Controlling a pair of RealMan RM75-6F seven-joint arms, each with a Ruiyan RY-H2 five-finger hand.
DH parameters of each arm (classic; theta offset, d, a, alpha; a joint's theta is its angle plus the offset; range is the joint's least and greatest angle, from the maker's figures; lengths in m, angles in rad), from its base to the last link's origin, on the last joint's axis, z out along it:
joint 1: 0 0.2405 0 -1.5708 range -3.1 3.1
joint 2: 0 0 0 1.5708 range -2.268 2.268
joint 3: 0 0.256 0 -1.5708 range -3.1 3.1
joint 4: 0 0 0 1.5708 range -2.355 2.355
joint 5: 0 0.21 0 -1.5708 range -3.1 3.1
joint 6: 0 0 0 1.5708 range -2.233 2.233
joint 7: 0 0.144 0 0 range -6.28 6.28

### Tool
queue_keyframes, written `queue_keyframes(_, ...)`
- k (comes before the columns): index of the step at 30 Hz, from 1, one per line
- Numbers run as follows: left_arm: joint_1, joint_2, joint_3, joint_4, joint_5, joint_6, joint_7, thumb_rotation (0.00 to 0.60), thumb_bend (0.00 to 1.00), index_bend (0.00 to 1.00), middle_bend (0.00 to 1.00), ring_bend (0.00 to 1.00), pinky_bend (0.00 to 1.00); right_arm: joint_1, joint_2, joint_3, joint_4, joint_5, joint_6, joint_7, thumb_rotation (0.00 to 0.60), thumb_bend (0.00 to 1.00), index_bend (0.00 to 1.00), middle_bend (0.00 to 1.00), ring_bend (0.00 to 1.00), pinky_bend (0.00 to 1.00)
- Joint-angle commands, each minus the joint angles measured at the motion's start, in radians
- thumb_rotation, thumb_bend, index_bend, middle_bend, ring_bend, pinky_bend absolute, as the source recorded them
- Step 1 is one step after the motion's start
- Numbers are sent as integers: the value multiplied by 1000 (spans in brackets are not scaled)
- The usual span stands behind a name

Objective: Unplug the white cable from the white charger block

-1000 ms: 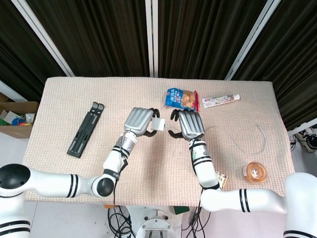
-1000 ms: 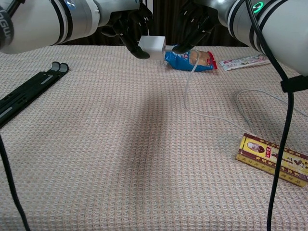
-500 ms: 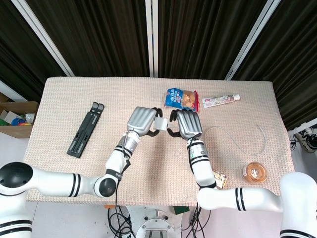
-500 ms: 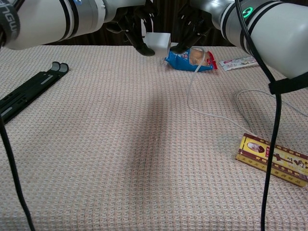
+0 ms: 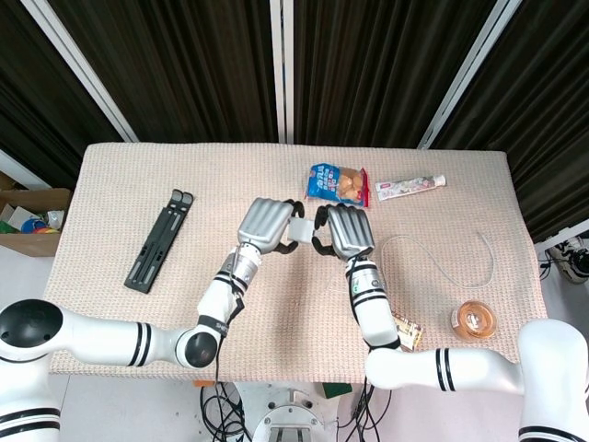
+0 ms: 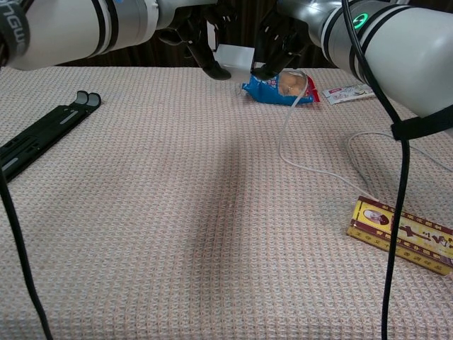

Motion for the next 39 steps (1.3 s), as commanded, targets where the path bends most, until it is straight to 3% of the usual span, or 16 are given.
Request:
queue_keyframes(1,0,0,2,1,0,2,-1,600,236,571,532,725,943,-1,0,1,3,3,-6,6,600,374,610,504,359,440)
queue_keyframes(6,-3,-2,5,11,2,5,-1,600,235,571,532,724,942,-1,1,-2,9,10,-21,12,600,438,643,520,360,440)
queue_keyframes(18,20,9,51,64,9,-10,-2,600,237,570,529,720,941,-19,40,-26,-8,10,-9,-7,600,448,658,519,360,439)
queue_keyframes(27,57,-61,143,291,-25,-120,-22,600,236,568,504,698,932,-30,67,-36,42,45,-49,-4,600,448,659,499,359,437)
queue_keyframes(32,72,-117,173,417,-16,-169,-30,600,231,527,479,583,880,-19,53,-39,101,68,-88,-2,600,448,659,489,359,429)
queue_keyframes(35,86,-114,171,433,12,-182,-52,600,210,362,383,396,716,-9,39,-39,138,80,-115,1,600,447,656,480,359,425)
queue_keyframes(39,110,-85,168,407,71,-158,-80,600,193,270,291,285,558,13,4,-44,214,87,-156,3,600,446,632,467,353,417)
